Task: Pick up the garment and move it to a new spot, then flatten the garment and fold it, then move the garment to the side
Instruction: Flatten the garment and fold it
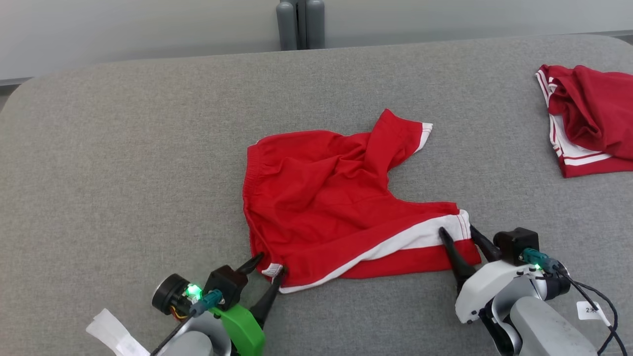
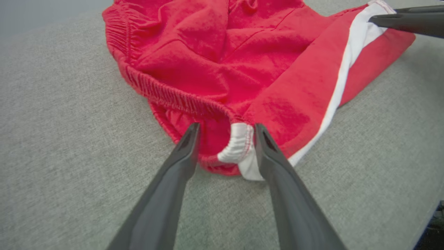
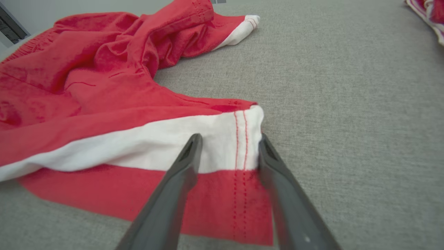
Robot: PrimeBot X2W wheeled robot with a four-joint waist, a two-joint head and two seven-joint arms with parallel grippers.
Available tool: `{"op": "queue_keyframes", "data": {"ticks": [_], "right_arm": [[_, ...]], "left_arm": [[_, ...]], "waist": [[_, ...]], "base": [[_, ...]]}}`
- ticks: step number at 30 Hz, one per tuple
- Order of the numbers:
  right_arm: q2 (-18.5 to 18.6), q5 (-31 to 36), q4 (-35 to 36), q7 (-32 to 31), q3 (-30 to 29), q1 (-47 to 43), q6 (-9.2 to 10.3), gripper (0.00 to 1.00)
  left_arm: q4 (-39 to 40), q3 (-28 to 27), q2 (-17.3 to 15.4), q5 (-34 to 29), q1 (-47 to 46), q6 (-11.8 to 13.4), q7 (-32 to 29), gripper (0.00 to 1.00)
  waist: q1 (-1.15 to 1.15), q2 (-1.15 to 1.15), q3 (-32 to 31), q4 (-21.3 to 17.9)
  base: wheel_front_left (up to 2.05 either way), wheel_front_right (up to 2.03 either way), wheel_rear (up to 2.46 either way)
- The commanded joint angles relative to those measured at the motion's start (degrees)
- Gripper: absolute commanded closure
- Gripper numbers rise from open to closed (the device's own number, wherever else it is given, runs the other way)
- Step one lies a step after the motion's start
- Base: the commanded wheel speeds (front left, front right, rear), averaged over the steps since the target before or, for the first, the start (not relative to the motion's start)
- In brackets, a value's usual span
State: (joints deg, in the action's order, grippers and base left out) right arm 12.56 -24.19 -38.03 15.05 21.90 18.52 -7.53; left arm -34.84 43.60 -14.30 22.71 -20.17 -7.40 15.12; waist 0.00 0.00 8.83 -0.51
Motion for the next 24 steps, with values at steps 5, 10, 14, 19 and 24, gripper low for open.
{"op": "queue_keyframes", "data": {"ticks": [5, 10, 14, 19, 24], "right_arm": [[0.41, -1.87, -0.03, 0.16, 1.37, 2.36, 0.10, 1.00], [1.44, -1.55, 3.91, 0.16, -0.18, 1.66, 0.10, 1.00], [2.19, -1.24, 7.46, 0.16, -1.63, 2.68, 0.10, 1.00], [3.51, -2.45, 10.43, 0.16, -2.15, 7.92, 0.10, 1.00], [5.15, -5.40, 11.17, 0.16, -1.02, 19.75, 0.10, 1.00]], "left_arm": [[-0.30, -0.95, -0.33, 2.50, -0.35, -0.13, 0.00, 1.00], [3.80, -4.77, -0.20, 4.84, 1.04, -0.13, 0.00, 1.00], [8.44, -7.96, -0.80, 6.54, -0.58, -0.13, 0.01, 1.00], [11.46, -11.46, -1.76, 9.30, -6.70, -0.13, 0.00, 1.00], [11.46, -12.46, -2.71, 14.14, -20.20, -0.13, -2.33, 1.00]], "waist": [[0.00, 0.00, -0.04, 0.18], [0.00, 0.00, -0.69, 0.47], [0.00, 0.00, -1.08, 0.39], [0.00, 0.00, 0.20, -0.48], [0.00, 0.00, 4.80, -1.48]], "base": [[0.00, 0.00, 0.00], [0.00, 0.00, 0.00], [0.00, 0.00, 0.00], [0.00, 0.00, 0.00], [0.00, 0.00, 0.00]]}}
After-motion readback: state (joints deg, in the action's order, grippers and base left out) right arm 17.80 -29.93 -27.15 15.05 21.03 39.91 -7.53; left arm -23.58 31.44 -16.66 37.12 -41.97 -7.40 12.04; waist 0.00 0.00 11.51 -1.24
